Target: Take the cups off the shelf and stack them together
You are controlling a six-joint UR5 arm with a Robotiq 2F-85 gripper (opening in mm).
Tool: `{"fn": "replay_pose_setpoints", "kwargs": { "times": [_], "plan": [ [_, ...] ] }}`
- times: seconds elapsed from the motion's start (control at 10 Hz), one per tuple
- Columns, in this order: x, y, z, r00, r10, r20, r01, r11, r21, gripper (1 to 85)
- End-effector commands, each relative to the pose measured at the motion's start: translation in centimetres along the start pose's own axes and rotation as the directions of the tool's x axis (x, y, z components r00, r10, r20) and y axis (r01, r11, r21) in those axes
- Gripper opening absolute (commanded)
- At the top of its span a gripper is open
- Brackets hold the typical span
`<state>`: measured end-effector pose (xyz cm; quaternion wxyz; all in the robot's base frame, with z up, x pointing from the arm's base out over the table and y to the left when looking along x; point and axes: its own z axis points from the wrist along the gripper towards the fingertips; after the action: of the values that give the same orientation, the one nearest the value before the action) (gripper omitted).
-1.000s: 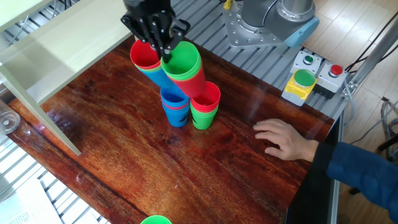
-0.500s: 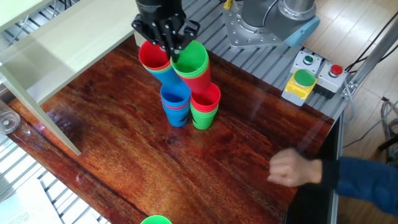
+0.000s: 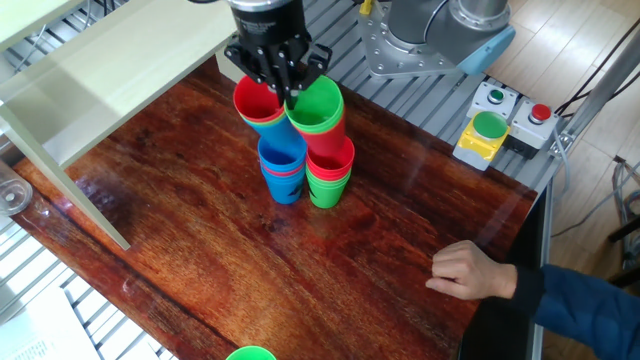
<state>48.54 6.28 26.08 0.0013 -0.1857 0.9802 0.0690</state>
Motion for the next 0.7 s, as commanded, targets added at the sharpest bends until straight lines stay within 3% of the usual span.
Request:
{"fn": "replay_pose_setpoints", "kwargs": {
  "times": [0.0, 0.6],
  "plan": [
    [-0.6, 0.8, 1.0, 1.000, 0.005, 0.020, -0.005, 1.000, -0.014, 1.7],
    [-1.6, 0.3, 2.6, 0.998, -0.005, 0.057, 0.005, 1.000, -0.003, 1.7]
  ]
}}
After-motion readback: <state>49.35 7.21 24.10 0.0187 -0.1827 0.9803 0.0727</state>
